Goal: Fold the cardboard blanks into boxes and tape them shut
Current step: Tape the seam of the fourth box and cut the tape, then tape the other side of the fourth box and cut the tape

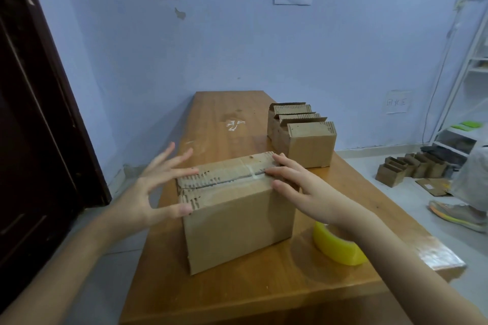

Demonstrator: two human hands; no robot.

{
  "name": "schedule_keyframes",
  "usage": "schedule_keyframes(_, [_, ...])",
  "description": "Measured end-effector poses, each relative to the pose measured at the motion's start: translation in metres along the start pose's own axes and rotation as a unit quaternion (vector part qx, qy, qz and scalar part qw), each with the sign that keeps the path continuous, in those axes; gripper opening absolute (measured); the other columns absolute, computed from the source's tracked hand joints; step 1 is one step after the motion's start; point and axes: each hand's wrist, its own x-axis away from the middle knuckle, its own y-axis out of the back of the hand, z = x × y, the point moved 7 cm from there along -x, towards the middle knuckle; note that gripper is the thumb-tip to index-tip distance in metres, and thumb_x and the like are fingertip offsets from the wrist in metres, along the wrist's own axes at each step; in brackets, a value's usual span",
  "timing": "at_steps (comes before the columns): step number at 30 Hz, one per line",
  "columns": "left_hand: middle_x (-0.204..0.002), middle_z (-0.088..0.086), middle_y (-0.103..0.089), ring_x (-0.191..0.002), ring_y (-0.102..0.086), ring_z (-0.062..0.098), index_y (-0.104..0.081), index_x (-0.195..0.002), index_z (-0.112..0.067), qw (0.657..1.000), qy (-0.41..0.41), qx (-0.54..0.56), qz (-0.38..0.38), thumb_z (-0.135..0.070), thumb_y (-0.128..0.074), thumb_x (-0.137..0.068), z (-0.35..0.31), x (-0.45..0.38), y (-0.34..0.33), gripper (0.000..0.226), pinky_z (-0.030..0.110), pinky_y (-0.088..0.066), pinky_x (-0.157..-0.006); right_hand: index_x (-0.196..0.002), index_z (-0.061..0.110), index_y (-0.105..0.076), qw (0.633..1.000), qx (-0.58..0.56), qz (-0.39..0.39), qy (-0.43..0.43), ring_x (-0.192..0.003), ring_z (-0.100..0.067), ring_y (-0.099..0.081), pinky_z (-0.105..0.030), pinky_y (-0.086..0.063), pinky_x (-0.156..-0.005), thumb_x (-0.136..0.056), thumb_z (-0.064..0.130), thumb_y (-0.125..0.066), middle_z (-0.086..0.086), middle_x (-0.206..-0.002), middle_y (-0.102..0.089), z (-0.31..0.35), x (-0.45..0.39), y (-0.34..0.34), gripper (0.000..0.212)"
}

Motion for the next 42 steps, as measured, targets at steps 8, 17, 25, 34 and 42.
schedule_keyframes(8, [-0.137, -0.037, -0.037, -0.129, -0.024, -0.007, -0.051, -0.117, -0.061, 0.996, -0.005, -0.081, -0.048, -0.09, -0.04, -0.064, 0.002, 0.002, -0.025, 0.062, 0.027, -0.028, -0.1, -0.112, 0.02, -0.064, 0.966, 0.076, -0.153, 0.196, -0.106, -0.011, -0.054, -0.027, -0.042, -0.09, -0.086, 0.045, -0.054, 0.006, -0.113, -0.06, 0.084, 0.034, -0.019, 0.037])
schedule_keyframes(17, [-0.112, -0.022, -0.049, -0.102, -0.04, 0.003, -0.059, -0.123, -0.023, 0.963, -0.057, -0.188, -0.185, -0.039, -0.07, -0.074, -0.045, 0.009, -0.054, 0.053, 0.023, -0.041, -0.082, -0.111, 0.024, -0.064, 0.971, 0.07, -0.181, 0.141, -0.121, -0.002, -0.05, -0.025, -0.041, -0.1, -0.092, 0.044, -0.045, 0.012, -0.123, -0.062, 0.037, 0.033, -0.002, 0.033])
schedule_keyframes(25, [-0.116, -0.013, -0.061, -0.093, -0.043, 0.006, -0.062, -0.119, -0.022, 0.952, -0.051, -0.222, -0.203, -0.057, -0.052, -0.076, -0.058, -0.001, -0.066, 0.056, 0.023, -0.044, -0.071, -0.151, 0.03, -0.011, 0.957, 0.223, 0.038, -0.184, -0.147, -0.018, -0.007, -0.037, -0.018, -0.118, -0.066, 0.086, -0.041, 0.006, -0.159, -0.011, -0.076, 0.069, 0.006, 0.106])
schedule_keyframes(34, [-0.119, -0.004, -0.061, -0.104, -0.046, 0.011, -0.064, -0.117, -0.016, 0.93, -0.103, -0.248, -0.251, -0.049, -0.055, -0.079, -0.084, 0.007, -0.057, 0.051, 0.022, -0.04, -0.084, -0.147, 0.033, -0.019, 0.977, 0.121, 0.006, -0.177, -0.125, -0.009, -0.041, -0.02, -0.04, -0.093, -0.056, 0.077, -0.067, 0.014, -0.139, -0.038, -0.098, 0.095, 0.007, 0.112])
schedule_keyframes(42, [-0.148, -0.02, -0.024, -0.132, -0.017, -0.012, -0.027, -0.145, -0.031, 0.989, -0.074, -0.122, -0.047, -0.058, -0.042, -0.09, -0.134, -0.013, -0.114, 0.064, -0.002, -0.003, -0.101, -0.119, 0.038, -0.05, 0.973, -0.183, -0.125, -0.069, -0.109, 0.006, -0.055, -0.009, -0.046, -0.082, -0.035, 0.076, -0.079, 0.024, -0.114, -0.058, -0.069, 0.109, 0.06, 0.097])
